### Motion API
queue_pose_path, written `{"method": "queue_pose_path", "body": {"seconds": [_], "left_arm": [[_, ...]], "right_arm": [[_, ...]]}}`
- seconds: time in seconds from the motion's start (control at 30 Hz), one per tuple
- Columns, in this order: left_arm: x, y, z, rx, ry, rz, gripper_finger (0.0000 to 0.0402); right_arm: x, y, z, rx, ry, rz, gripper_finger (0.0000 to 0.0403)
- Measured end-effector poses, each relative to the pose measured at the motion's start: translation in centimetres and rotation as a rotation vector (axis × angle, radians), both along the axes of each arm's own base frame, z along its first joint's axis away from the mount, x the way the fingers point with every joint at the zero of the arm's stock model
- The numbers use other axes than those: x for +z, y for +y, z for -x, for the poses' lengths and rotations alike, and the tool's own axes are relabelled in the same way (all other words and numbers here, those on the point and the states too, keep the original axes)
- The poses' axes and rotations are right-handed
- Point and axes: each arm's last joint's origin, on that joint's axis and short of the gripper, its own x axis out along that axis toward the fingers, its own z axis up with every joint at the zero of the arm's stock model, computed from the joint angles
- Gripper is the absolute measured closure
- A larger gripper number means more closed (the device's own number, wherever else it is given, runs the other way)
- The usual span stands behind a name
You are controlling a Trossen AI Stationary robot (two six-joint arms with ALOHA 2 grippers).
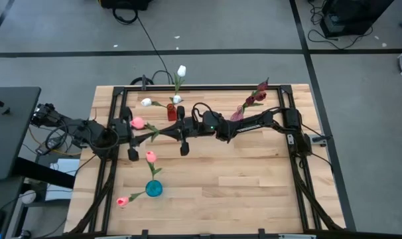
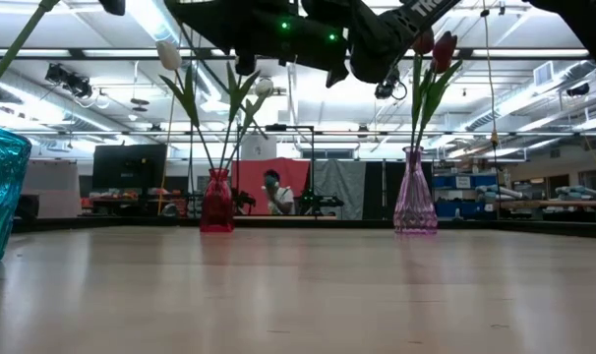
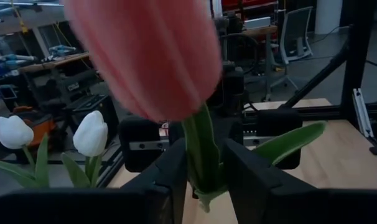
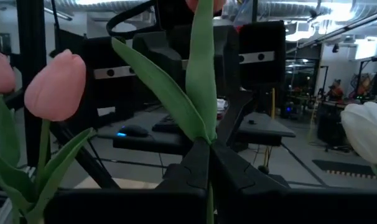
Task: Sort flowers into vase by color
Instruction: Put the pink tulip into the blue vase
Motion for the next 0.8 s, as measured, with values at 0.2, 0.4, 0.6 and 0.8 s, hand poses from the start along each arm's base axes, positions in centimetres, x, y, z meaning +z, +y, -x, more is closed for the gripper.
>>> {"method": "queue_pose_path", "body": {"seconds": [0.2,0.4,0.6,0.8], "left_arm": [[0.0,0.0,0.0,-0.003,0.004,-0.016,0.0364],[-0.1,0.0,0.1,-0.017,0.012,-0.002,0.0377],[2.2,0.9,2.7,-0.077,0.104,0.101,0.0381],[4.9,1.6,5.6,-0.282,0.254,0.201,0.0381]], "right_arm": [[0.0,0.5,0.0,0.009,0.0,0.007,0.0373],[0.2,0.3,0.1,0.079,0.024,-0.048,0.0315],[4.5,0.2,2.0,0.15,0.037,-0.056,0.0269],[7.8,2.7,4.4,0.182,0.178,-0.041,0.0264]]}}
